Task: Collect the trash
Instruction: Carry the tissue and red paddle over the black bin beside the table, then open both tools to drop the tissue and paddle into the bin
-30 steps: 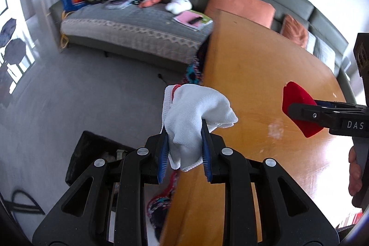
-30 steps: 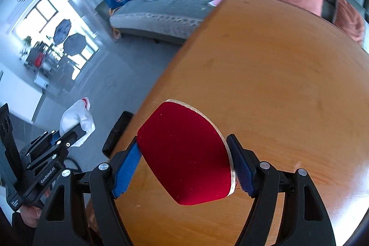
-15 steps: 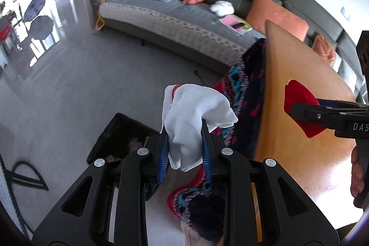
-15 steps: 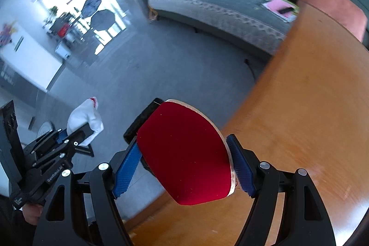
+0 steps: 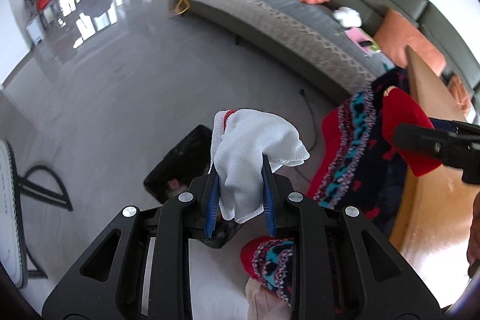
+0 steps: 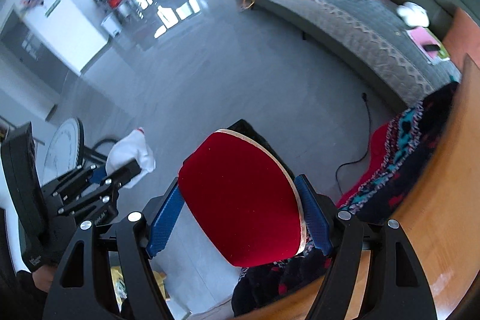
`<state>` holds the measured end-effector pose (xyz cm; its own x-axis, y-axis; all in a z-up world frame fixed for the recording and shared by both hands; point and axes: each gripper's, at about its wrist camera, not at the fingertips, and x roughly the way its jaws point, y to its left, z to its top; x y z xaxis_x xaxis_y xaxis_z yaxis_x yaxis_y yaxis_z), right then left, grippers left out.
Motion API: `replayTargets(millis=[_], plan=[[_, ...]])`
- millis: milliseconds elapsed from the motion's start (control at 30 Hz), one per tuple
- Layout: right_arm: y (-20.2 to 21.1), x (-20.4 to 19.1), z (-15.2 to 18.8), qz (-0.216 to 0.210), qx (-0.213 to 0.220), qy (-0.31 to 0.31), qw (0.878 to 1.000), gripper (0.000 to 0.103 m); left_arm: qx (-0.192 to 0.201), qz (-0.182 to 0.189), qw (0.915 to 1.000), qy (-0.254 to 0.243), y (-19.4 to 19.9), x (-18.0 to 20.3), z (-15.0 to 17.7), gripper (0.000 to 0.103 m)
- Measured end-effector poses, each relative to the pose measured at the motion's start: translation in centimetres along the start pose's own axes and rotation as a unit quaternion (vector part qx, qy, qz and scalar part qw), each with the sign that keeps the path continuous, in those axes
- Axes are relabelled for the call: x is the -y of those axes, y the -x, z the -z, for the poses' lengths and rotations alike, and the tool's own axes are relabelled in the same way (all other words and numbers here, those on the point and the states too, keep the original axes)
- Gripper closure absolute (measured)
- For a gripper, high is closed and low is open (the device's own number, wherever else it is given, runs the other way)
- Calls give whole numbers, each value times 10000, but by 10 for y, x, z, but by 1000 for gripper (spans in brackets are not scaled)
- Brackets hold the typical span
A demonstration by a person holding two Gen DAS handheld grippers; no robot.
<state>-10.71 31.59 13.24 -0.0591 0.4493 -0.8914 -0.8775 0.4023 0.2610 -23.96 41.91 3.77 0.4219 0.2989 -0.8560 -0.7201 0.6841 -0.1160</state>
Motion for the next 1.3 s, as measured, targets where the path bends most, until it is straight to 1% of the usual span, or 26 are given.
replayTargets(millis=[267, 333, 367, 433, 467, 500, 533, 567, 633, 667, 767, 1000, 1267, 1300], plan=[[-27, -17, -9, -65, -233, 239, 9994, 28, -109, -222, 9993, 275, -14, -23, -9, 77], [-33, -18, -11, -112, -276, 258, 9992, 28, -174, -245, 9990, 331, -19, -25, -14, 75], [-36, -20, -13, -116, -294, 280, 9991, 28, -185, -316, 9987, 343, -20, -27, -16, 70], [-40, -25, -18, -178, -293, 349, 9988, 26, -225, -425, 9983, 320, -24, -31, -18, 51], [-42, -27, -21, -203, -298, 383, 9986, 24, -232, -517, 9978, 343, -26, -33, -20, 32], [-45, -30, -25, -175, -310, 435, 9984, 20, -212, -591, 9973, 380, -26, -33, -22, 13], [-47, -32, -28, -142, -282, 475, 9984, 19, -172, -674, 9967, 420, -26, -34, -26, 6], [-46, -33, -30, -143, -252, 502, 9983, 19, -119, -807, 9956, 459, -26, -36, -29, 5], [-46, -36, -33, -155, -212, 546, 9982, 19, -147, -1028, 9933, 516, -27, -38, -33, 5], [-46, -36, -33, -148, -205, 553, 9981, 19, -161, -1058, 9928, 546, -27, -40, -34, 5], [-45, -35, -33, -183, -194, 533, 9982, 19, -127, -1013, 9928, 630, -23, -46, -36, 5], [-39, -33, -29, -164, -189, 485, 9985, 19, -100, -973, 9934, 592, -18, -42, -34, 5], [-21, -28, -20, -22, -47, 455, 9990, 19, 11, -847, 9949, 551, -7, -34, -33, 5], [-18, -26, -19, 9, -21, 427, 9991, 16, 32, -820, 9952, 537, -6, -32, -33, 5]])
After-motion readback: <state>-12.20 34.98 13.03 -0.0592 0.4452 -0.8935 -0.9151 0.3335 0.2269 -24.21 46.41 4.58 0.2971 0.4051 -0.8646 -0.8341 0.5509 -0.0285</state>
